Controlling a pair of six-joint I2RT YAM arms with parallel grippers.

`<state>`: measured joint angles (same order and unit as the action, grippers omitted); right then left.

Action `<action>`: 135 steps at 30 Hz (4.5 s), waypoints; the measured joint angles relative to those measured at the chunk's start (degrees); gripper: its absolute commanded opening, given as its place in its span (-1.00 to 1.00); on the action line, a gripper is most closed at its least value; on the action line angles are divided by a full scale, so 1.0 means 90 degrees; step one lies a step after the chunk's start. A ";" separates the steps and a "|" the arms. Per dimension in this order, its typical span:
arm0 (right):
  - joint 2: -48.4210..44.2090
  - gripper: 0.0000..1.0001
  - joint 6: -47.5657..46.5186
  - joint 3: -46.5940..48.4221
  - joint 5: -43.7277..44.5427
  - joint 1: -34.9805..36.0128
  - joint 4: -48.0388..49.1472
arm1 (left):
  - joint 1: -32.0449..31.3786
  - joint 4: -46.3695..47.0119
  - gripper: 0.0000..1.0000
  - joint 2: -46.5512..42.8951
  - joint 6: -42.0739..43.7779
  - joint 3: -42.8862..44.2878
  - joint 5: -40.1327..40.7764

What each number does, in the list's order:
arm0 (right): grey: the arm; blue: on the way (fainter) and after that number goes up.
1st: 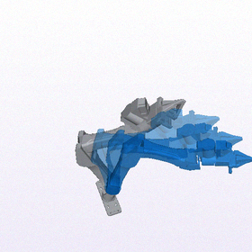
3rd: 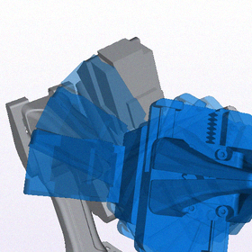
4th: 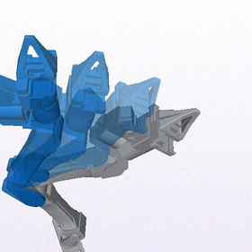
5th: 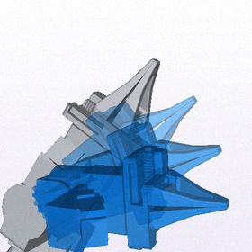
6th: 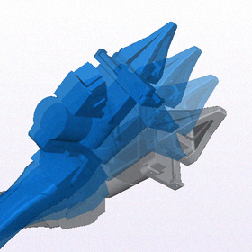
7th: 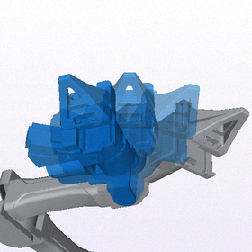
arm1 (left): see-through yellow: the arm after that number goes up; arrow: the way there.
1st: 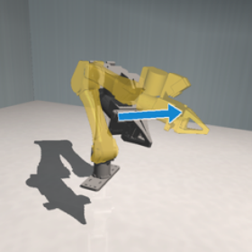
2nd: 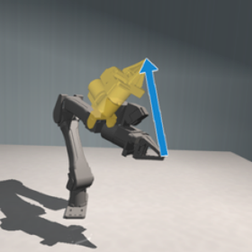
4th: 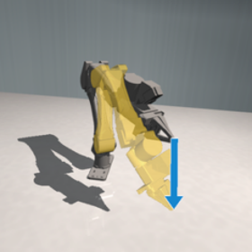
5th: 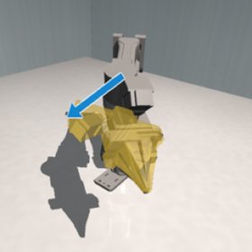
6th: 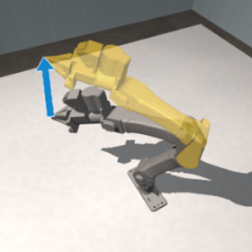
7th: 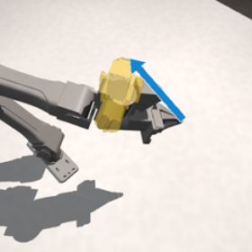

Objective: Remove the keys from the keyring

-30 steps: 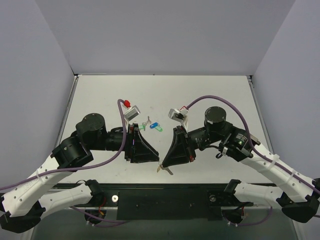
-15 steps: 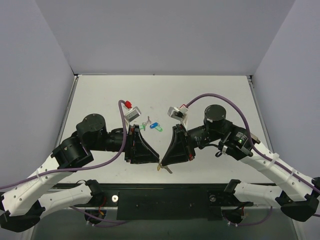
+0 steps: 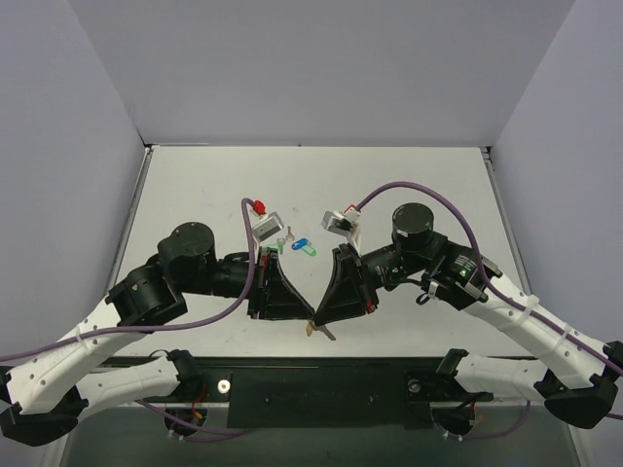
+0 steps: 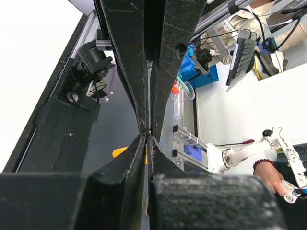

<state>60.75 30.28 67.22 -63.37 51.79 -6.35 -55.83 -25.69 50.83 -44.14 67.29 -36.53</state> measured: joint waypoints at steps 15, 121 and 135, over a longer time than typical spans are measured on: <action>-0.0029 -0.11 0.0007 0.0012 0.0058 -0.0002 -0.0117 | -0.0204 -0.0119 -1.00 -0.0029 0.0027 0.0046 0.0537; -0.0763 -1.00 0.2035 -0.1086 0.1348 -0.0039 0.2414 | -0.0216 -0.1229 -0.58 0.0335 0.0510 0.1399 0.1511; -0.0758 -1.00 0.1919 -0.0971 0.1302 0.0002 0.2346 | -0.0219 -0.1100 -1.00 0.0279 0.0459 0.1394 0.1285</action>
<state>53.93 47.55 58.48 -51.66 51.81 14.76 -57.80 -35.59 53.34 -40.01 79.83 -24.97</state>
